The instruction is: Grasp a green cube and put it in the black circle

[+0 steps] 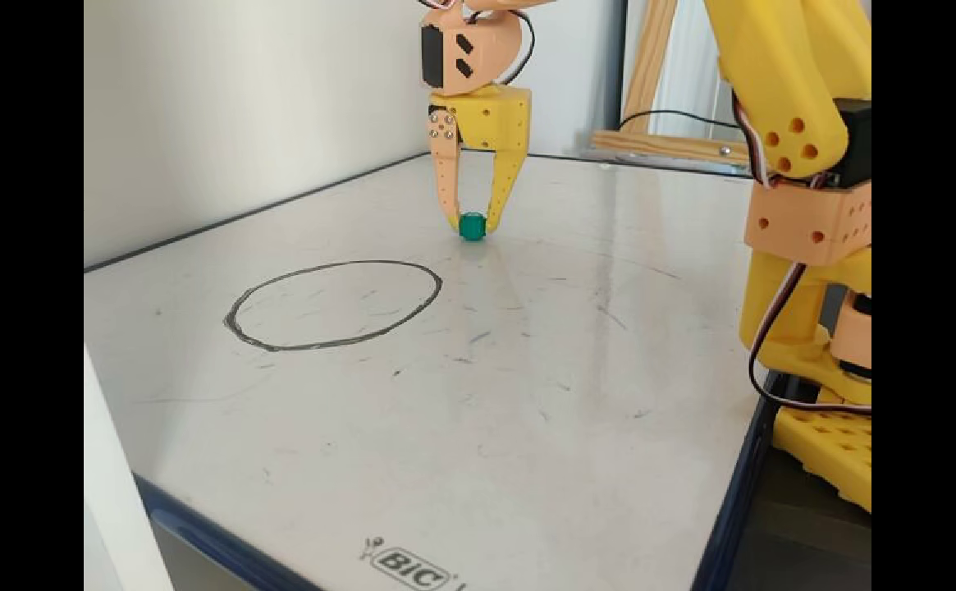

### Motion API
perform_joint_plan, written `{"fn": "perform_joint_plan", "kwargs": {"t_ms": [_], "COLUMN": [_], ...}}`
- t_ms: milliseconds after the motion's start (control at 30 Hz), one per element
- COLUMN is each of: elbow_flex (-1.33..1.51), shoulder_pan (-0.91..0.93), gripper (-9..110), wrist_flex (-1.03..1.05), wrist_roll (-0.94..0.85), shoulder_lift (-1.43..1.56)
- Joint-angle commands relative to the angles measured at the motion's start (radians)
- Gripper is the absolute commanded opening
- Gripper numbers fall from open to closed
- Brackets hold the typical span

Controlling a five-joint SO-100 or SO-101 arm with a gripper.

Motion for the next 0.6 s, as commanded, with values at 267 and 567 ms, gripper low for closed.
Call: {"fn": "perform_joint_plan", "kwargs": {"t_ms": [267,567], "elbow_flex": [-0.129,-0.107], "shoulder_pan": [-0.015,-0.156], "gripper": [0,0], "wrist_flex": [0.097,0.175], "wrist_roll": [0.043,0.253], "shoulder_lift": [0.066,0.4]}}
